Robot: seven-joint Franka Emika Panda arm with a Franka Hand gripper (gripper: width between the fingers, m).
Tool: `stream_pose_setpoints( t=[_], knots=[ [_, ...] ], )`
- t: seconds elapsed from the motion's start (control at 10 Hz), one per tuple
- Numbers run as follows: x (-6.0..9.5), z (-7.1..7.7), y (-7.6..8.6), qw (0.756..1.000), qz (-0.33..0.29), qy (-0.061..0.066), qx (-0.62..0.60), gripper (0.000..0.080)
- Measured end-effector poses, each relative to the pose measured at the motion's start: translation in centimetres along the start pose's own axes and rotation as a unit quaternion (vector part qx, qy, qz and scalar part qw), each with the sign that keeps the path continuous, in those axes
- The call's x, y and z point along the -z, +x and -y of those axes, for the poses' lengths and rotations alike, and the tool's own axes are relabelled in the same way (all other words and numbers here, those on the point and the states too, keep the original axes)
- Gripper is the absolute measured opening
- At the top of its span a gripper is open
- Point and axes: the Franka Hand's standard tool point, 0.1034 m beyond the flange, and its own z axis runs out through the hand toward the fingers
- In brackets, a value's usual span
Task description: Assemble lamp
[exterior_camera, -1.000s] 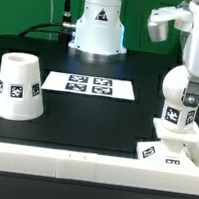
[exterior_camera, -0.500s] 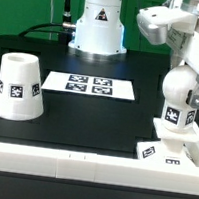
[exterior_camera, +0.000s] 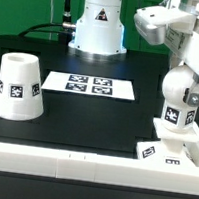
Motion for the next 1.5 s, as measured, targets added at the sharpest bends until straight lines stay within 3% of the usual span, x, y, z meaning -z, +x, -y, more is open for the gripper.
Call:
stream_pose_setpoints(
  t=[0.4, 0.9, 1.3, 1.5],
  knots=[
    [-0.06, 0.12, -0.64, 0.989, -0.015, 0.007, -0.144, 0.0577],
    [-0.11, 0.16, -0.58, 0.946, -0.024, 0.015, -0.324, 0.0578],
    [-0.15, 0.2, -0.48, 0.891, -0.023, 0.019, -0.453, 0.0578],
    [-0.18, 0.23, -0.36, 0.835, -0.036, 0.031, -0.549, 0.0578]
  ],
)
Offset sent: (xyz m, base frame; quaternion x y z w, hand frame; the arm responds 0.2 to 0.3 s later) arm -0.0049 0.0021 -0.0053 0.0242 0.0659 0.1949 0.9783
